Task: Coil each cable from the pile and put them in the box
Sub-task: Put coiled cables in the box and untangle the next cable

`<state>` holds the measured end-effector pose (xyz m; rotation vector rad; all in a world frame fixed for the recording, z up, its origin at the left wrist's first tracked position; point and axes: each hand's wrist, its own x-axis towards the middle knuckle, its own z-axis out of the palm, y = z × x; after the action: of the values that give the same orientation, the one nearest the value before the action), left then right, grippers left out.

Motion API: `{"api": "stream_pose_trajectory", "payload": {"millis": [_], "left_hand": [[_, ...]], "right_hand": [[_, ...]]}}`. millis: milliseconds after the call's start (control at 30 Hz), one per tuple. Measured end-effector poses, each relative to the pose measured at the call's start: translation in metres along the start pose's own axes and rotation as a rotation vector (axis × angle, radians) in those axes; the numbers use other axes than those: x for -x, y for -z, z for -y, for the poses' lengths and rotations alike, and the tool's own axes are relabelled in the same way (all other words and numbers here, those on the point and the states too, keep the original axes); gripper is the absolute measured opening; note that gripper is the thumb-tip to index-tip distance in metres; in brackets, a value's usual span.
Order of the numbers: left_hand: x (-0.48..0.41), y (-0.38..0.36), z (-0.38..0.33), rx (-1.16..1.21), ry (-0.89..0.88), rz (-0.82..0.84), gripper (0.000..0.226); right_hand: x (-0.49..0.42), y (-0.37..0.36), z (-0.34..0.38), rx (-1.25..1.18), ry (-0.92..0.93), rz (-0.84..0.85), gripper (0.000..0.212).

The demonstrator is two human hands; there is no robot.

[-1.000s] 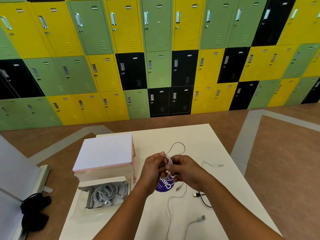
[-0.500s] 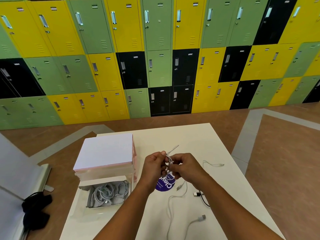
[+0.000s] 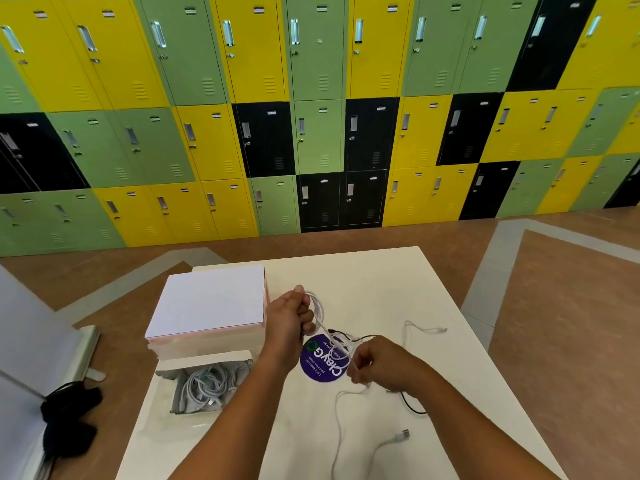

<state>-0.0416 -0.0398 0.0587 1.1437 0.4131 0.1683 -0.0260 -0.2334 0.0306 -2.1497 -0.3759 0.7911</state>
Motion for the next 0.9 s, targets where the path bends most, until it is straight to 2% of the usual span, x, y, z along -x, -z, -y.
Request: {"api": "stream_pose_trajectory", "payload": {"millis": [67,133,167,267,400,567,767,900], "left_hand": [[0.002,-0.004,0.001,-0.084,-0.042,0.035,0.037],[0.005,-0.009,0.001,-0.123,-0.071,0.070,0.037],[0.007,-0.012,0.001,-0.130,-0.078,0.084,0.038],[0.015,-0.021,0.002,-0.118,-0.069,0.100,0.038],[0.016,-0.016,-0.004,-0.008,-0.015,0.113,0.035],[0.014,-0.011,-0.002,0.211,0.068,0.127,0.036],[0.011,-0.008,-0.003,0.024,-0.006,0.131,0.034],[0.010,-0.012,-0.003,0.211,0.082,0.124,0.032]], "right_hand": [[0.000,-0.002,0.008,-0.041,0.044,0.063,0.024],[-0.001,-0.003,0.019,-0.213,0.082,0.041,0.046],[-0.001,-0.004,0.026,-0.282,0.113,-0.002,0.047],[-0.003,-0.005,0.041,-0.413,0.193,-0.132,0.036],[-0.001,-0.004,0.042,-0.424,0.213,-0.146,0.020],[0.003,0.004,0.047,-0.397,0.227,-0.224,0.026],[0.001,0.016,0.045,-0.355,0.230,-0.303,0.026],[0.003,0.016,0.049,-0.279,0.299,-0.313,0.021]]}}
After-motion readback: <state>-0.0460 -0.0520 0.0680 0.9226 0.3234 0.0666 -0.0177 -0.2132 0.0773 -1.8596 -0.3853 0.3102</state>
